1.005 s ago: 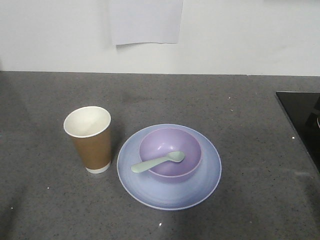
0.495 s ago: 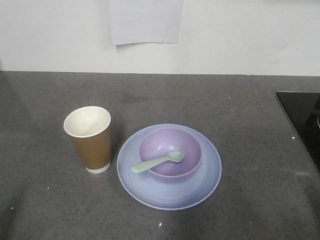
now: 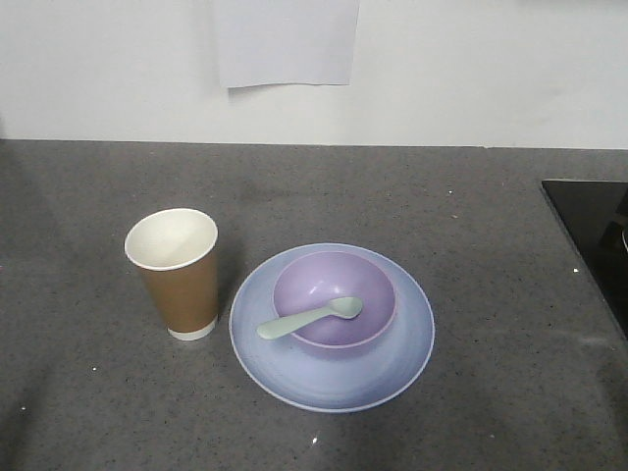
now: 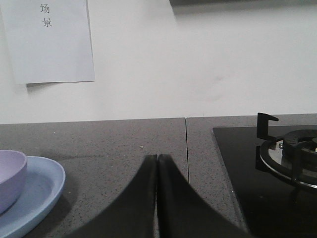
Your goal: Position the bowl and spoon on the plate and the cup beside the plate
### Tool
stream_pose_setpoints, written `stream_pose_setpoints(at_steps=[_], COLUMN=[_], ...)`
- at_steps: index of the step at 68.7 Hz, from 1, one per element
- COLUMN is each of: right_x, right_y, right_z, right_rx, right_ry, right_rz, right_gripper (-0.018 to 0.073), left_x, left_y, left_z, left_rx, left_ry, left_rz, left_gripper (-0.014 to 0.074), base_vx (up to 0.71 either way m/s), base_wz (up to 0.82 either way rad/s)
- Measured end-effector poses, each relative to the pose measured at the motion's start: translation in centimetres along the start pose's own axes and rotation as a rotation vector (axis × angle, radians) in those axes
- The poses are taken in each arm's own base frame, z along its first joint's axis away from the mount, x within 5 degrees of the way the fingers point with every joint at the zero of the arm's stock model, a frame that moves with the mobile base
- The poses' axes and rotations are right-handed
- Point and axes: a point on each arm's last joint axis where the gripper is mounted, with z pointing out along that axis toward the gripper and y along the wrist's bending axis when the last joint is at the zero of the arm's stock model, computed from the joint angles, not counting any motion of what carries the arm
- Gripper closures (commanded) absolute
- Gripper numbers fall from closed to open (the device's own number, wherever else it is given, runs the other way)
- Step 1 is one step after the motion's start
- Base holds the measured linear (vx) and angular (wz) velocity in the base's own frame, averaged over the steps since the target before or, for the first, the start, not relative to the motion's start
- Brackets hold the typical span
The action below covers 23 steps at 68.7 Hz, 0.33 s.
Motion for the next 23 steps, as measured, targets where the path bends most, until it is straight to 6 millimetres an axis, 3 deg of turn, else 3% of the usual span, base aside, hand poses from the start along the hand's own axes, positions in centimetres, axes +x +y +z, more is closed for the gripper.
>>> stream_pose_setpoints(at_steps=[23], right_x=[0.00], right_y=[0.00], right_z=[0.00], right_rx=[0.000], right_ry=[0.000], right_rz=[0.000], right_gripper=[0.0570], left_x=[0.00], left_y=[0.00], left_z=[0.00], left_rx=[0.000], left_ry=[0.000], left_rz=[0.000], left_gripper=[0.0603], base_vx=[0.00], base_wz=[0.00])
